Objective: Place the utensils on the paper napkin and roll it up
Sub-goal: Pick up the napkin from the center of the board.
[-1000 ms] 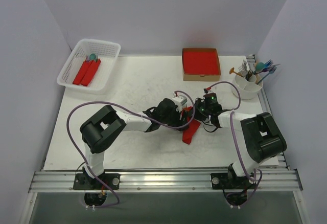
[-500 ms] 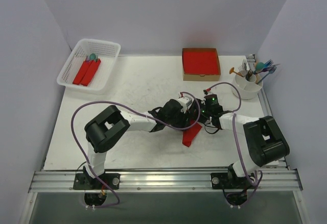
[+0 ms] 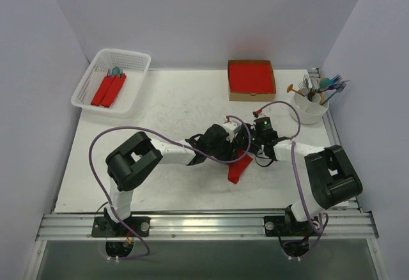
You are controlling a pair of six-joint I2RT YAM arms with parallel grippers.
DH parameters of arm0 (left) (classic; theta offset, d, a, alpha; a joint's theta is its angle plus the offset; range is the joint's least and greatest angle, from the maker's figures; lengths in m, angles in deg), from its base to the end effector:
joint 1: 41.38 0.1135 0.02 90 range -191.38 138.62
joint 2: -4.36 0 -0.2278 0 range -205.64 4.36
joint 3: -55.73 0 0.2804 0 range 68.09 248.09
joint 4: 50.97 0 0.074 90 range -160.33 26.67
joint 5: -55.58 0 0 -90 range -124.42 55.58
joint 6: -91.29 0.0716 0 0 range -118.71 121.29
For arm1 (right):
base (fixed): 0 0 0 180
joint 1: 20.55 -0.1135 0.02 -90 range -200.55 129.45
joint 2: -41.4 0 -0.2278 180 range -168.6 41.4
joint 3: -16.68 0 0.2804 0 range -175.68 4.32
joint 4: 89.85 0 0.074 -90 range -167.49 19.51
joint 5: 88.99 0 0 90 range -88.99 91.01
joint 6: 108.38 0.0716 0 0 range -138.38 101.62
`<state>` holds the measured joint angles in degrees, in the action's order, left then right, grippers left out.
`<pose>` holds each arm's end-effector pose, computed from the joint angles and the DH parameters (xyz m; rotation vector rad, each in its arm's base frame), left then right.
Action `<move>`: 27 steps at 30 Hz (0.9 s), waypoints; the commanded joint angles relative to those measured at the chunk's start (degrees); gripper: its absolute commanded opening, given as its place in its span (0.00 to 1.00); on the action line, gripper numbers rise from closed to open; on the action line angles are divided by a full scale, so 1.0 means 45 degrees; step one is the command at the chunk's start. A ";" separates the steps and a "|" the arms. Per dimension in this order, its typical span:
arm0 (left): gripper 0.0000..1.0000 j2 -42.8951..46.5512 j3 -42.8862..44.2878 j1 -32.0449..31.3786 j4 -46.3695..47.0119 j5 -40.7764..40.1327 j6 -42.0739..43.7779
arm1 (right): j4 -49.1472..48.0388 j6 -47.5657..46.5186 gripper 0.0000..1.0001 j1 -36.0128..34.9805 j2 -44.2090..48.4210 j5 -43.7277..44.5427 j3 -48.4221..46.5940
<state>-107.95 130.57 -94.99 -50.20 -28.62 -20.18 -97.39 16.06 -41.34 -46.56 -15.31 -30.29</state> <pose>0.2585 -0.3629 0.0669 0.7041 2.2295 -0.8086 0.3132 0.1404 0.0786 0.0951 2.2546 0.8468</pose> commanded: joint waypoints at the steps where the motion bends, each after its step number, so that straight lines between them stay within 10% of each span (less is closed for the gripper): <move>1: 0.57 -0.0120 -0.0407 0.0017 -0.0807 -0.0625 0.0358 | 0.2976 -0.0504 0.48 -0.0359 -0.0648 0.0891 0.0309; 14: 0.66 0.0271 -0.0856 0.0115 -0.0417 -0.0626 0.0319 | 0.3484 -0.0308 0.42 -0.1199 -0.1448 0.1751 -0.0082; 21: 0.70 0.0640 -0.1091 0.0368 -0.0125 -0.0353 0.0202 | 0.3524 -0.0172 0.09 -0.1199 -0.1547 0.1888 -0.0102; 27: 0.72 0.2007 -0.1189 0.0739 -0.0649 -0.0157 0.0241 | 0.3193 0.0023 0.00 -0.1199 -0.1507 0.1751 -0.0141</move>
<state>-103.54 125.65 -92.95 -49.28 -29.89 -19.39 -95.14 17.83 -46.00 -49.62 -9.08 -33.83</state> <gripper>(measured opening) 0.715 0.121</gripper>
